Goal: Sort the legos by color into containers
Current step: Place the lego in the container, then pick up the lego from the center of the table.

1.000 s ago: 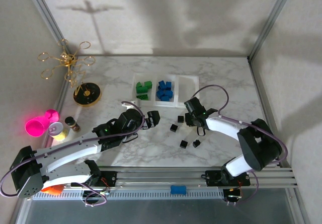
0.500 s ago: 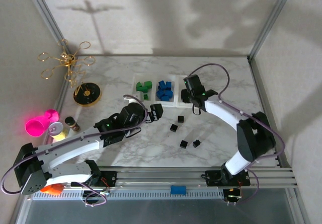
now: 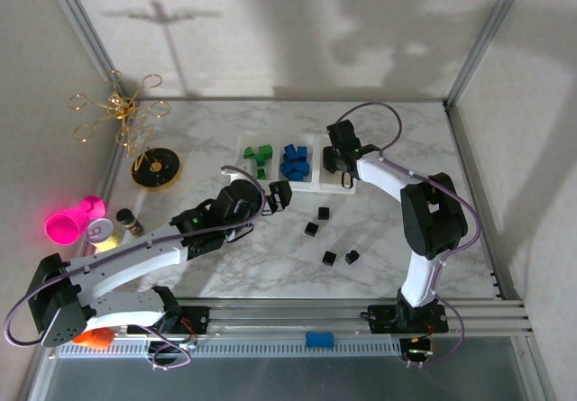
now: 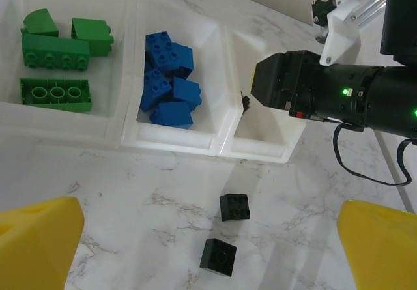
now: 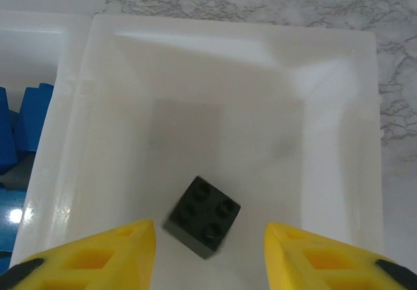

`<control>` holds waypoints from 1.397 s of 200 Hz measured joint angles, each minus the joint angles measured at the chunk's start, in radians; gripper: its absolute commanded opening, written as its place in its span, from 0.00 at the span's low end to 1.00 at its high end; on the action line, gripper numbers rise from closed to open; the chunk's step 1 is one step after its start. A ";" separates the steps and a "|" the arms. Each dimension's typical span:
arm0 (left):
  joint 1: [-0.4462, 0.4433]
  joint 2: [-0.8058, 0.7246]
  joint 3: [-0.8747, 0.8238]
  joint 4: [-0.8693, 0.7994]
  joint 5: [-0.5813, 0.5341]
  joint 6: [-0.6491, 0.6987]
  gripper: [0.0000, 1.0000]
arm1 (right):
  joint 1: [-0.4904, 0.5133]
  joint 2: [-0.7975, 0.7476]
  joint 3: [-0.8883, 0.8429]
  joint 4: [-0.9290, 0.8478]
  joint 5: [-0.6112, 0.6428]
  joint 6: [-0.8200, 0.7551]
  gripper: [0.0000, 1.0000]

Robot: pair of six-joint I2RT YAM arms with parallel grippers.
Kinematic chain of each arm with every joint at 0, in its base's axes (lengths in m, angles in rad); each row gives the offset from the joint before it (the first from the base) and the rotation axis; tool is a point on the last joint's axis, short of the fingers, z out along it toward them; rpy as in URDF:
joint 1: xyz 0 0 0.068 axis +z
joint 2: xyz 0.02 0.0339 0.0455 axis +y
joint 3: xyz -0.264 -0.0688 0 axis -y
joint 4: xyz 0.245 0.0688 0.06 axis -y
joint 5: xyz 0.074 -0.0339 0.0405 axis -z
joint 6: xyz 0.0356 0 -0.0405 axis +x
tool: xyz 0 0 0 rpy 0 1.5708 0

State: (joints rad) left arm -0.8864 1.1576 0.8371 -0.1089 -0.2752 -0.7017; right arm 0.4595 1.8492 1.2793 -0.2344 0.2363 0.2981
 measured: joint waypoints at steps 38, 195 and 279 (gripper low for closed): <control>0.001 0.003 0.005 0.000 0.001 0.003 1.00 | 0.000 -0.047 -0.025 0.007 -0.031 0.000 0.50; 0.001 -0.105 -0.114 -0.021 0.032 -0.055 1.00 | 0.244 -0.391 -0.519 0.079 -0.047 0.266 0.64; 0.001 -0.129 -0.132 -0.033 0.031 -0.085 1.00 | 0.261 -0.269 -0.518 0.137 0.000 0.327 0.51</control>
State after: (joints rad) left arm -0.8856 1.0286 0.7048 -0.1421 -0.2443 -0.7868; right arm 0.7200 1.5806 0.7609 -0.0971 0.2363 0.6254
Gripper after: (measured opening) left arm 0.995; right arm 0.527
